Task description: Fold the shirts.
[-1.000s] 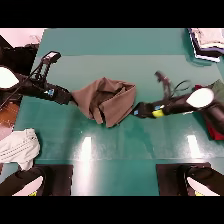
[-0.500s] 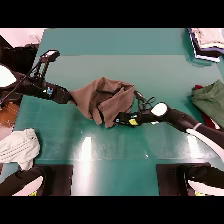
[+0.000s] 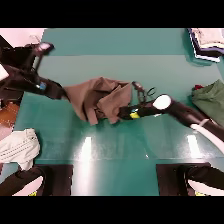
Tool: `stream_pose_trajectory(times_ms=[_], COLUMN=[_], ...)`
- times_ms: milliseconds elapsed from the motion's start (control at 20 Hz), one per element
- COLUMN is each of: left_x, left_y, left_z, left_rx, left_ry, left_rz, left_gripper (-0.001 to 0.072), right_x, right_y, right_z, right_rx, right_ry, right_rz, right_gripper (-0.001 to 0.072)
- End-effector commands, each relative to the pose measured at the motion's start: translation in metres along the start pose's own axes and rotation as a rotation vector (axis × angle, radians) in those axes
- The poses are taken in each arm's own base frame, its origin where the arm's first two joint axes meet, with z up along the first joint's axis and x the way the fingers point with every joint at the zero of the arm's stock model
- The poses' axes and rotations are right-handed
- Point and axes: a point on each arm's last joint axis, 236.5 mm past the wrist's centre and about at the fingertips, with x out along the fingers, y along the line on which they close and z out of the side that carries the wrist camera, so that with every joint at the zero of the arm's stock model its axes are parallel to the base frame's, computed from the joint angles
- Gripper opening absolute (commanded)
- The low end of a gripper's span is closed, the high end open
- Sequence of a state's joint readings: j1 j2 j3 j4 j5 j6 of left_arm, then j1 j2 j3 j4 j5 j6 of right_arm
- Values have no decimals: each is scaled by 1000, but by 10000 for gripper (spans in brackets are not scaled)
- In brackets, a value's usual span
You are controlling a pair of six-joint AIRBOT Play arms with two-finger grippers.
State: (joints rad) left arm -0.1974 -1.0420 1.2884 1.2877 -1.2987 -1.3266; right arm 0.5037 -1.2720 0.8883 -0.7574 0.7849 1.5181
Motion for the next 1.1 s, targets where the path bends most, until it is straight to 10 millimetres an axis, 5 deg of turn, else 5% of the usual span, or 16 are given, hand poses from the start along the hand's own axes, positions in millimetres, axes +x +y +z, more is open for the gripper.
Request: stream_pose_trajectory(times_ms=[0, 300, 450, 550, 750, 1050], left_x=[-64, -199, -243, -247, -180, -15], left_y=[33, 17, -11, -34, -62, -20], left_z=[41, 107, 115, 116, 95, 27], left_rx=[55, 118, 139, 143, 116, 13], left_ry=[-115, -440, -541, -569, -402, -99], left_rz=[203, 306, 254, 161, -53, -74], left_gripper=[23, 23, 23, 23, 23, 23], right_x=[-73, -236, -304, -325, -301, -197], right_y=[-13, 0, 26, 34, 20, -28], right_z=[4, 32, 33, 23, -5, -61], right_rx=[-34, -49, -117, -128, -60, 35], right_ry=[-20, -328, -487, -515, -429, -244], right_rz=[-50, -66, -98, -120, -110, -57], right_gripper=[15, 15, 14, 14, 14, 16])
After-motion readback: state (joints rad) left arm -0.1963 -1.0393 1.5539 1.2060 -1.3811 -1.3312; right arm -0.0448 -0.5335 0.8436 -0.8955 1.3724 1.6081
